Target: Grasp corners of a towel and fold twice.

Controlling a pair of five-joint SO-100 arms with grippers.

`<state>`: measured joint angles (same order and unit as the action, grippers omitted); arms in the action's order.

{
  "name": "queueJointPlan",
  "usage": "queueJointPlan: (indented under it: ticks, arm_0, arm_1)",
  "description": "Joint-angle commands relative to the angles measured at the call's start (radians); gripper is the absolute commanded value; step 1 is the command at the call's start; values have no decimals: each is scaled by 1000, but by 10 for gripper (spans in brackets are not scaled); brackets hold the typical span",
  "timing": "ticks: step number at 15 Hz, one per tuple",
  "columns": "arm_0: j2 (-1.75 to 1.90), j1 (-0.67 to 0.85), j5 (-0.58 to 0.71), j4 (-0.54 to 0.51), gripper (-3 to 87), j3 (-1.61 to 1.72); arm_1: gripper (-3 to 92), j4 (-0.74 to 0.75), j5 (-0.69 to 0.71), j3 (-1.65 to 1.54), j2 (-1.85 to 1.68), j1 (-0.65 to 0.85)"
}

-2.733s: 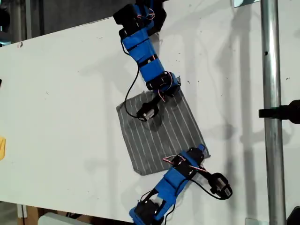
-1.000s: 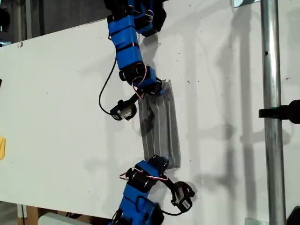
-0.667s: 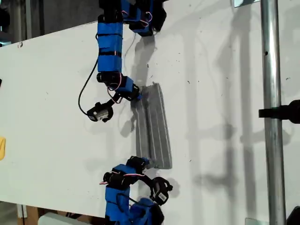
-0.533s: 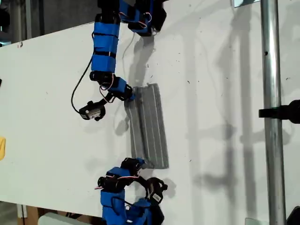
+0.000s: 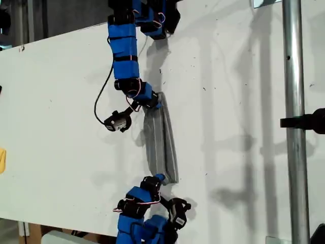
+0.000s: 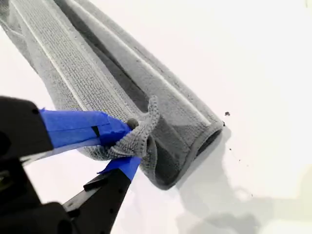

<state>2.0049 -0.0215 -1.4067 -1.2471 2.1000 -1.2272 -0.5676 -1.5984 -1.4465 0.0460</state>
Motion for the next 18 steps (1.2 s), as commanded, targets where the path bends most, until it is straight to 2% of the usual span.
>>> queueJointPlan:
  ticks: [1,5,10,14,16,17,18]
  arm_0:
    - [37,-31,-35,61,-26,26]
    - [37,-77,-117,160,-26,106]
    - [72,-239,-291,242,-26,103]
    - [110,-227,-307,331,-26,290]
    - [167,-209,-290,291,-24,321]
    - [209,-204,-281,270,48,330]
    - [253,-204,-255,232,263,318]
  arm_1:
    - [-3,11,-15,9,52,12]
    - [-3,0,-6,6,130,80]
    - [-3,-152,-28,21,9,71]
    - [-3,-80,-40,-17,71,51]
    - [-3,-77,-40,-15,61,66]
    - [79,-94,-40,-28,32,83]
    - [165,-118,-41,-46,-20,100]
